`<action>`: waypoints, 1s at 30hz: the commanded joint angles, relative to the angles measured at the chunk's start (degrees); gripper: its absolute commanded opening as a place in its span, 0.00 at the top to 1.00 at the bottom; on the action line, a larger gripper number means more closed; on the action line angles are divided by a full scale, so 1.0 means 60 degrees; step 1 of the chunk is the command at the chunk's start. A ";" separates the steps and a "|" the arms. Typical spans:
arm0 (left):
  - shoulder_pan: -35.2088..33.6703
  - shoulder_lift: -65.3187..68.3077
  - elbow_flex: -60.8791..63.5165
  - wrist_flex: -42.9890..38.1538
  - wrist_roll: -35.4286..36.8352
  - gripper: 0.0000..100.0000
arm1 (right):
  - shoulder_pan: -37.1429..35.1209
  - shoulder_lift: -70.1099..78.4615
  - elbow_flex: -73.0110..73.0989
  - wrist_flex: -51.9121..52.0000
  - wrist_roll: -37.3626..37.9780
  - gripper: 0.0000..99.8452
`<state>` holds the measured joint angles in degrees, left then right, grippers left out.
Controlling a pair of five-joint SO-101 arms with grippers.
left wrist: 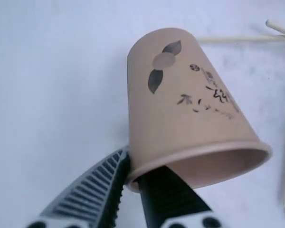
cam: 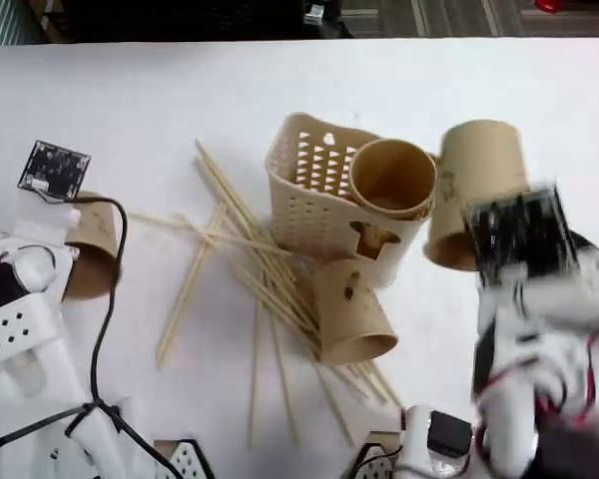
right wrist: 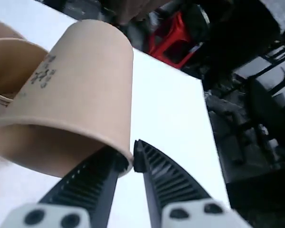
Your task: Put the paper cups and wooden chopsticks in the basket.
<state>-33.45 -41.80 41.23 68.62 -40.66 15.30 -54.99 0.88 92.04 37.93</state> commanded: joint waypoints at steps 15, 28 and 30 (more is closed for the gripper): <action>0.0608 -0.0066 0.0044 -0.0088 0.0425 0.98 | -0.1839 0.2703 -0.3194 0.1092 -0.1201 0.98; 0.0740 -0.0066 0.0059 -0.0059 0.0425 0.98 | -0.2821 0.1971 -0.0747 0.1077 -0.1260 0.98; 0.0740 -0.0066 0.0059 -0.0044 0.0425 0.98 | -0.2835 0.1971 -0.0762 0.1033 -0.1260 0.98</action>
<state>-29.85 -41.80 42.02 68.62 -38.64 -1.14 -42.42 -3.52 98.55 30.73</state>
